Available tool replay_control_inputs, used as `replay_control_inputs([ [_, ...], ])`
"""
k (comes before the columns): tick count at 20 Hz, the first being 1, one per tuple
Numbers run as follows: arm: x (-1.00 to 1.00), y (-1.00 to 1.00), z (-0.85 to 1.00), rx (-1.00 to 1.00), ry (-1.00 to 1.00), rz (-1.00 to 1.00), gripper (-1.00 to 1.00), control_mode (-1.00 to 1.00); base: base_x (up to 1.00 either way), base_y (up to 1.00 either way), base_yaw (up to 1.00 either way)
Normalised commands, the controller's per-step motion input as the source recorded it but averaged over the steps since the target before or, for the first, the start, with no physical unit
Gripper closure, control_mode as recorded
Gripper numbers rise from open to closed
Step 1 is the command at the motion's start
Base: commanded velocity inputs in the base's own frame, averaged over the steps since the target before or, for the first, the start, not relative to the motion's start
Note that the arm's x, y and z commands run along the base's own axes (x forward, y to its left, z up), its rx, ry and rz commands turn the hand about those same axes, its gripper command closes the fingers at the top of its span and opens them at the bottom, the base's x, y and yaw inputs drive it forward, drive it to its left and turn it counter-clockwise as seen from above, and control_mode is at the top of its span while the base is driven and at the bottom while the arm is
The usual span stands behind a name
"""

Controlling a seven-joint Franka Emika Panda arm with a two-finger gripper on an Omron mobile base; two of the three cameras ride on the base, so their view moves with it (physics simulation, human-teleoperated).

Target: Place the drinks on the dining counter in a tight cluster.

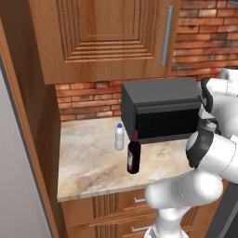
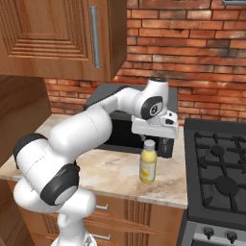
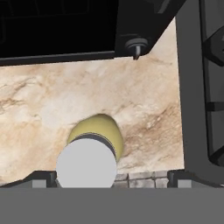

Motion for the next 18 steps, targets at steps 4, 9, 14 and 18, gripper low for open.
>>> replay_control_inputs([
  [4, 0.0, 0.16, 0.0, 0.05, -0.03, 0.0, -1.0, -1.0, 0.0, 0.0, 0.0],
  [9, 0.0, 0.22, 0.0, 0.02, -0.05, 0.0, -1.0, -1.0, 0.0, 0.0, 0.0],
  [14, 0.0, 0.13, -0.03, 0.0, -0.04, 0.0, -1.0, -1.0, 0.0, 0.0, 0.0],
  [18, 0.0, 0.0, -0.05, 0.0, -0.08, 0.0, -1.0, -1.0, 0.0, 0.0, 0.0],
])
